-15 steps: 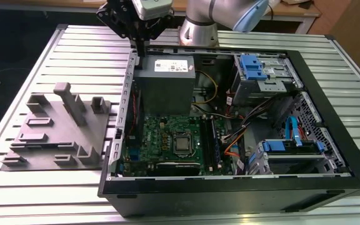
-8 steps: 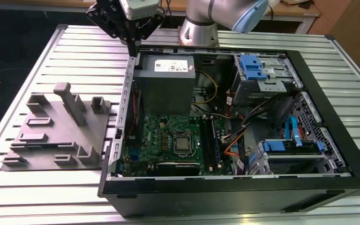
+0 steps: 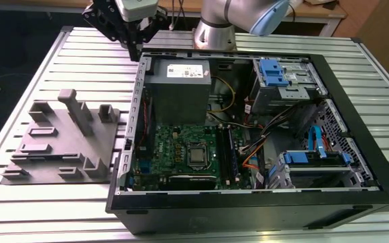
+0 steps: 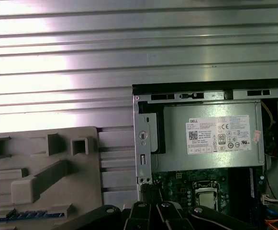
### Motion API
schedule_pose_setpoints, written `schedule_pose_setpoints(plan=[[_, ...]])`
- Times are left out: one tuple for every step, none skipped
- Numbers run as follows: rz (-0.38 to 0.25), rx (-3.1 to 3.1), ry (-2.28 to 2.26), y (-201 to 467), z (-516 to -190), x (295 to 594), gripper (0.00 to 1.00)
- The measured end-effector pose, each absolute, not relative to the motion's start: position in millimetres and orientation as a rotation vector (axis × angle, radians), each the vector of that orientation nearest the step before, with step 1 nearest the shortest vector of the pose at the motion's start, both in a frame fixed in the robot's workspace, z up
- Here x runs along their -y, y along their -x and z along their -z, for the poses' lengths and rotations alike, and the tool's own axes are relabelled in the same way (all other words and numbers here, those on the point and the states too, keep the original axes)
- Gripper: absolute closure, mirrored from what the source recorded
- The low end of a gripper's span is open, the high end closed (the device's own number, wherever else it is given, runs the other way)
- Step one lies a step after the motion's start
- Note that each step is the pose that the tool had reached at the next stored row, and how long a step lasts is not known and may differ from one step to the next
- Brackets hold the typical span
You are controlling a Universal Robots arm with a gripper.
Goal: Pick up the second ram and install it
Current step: 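Reach for the second ram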
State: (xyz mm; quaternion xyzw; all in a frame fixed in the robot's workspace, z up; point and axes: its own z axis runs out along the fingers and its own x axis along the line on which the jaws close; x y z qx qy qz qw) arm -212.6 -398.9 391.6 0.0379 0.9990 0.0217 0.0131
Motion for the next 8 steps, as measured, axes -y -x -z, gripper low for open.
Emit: schedule_pose_setpoints(plan=[[-0.068,-3.112,-0.118,214.3,-391.5,398.9,0.93],[-0.068,-3.112,-0.118,216.0,-391.5,399.0,0.93],[-0.068,-3.112,-0.118,217.9,-391.4,399.0,0.93],[-0.068,-3.112,-0.118,219.8,-391.3,398.9,0.93],[-0.068,-3.112,-0.118,221.8,-391.2,398.9,0.93],[-0.068,-3.112,-0.118,223.9,-391.1,398.9,0.93],[-0.068,-3.112,-0.118,226.1,-391.0,398.9,0.93],[-0.068,-3.113,-0.118,228.3,-391.0,398.9,0.93]])
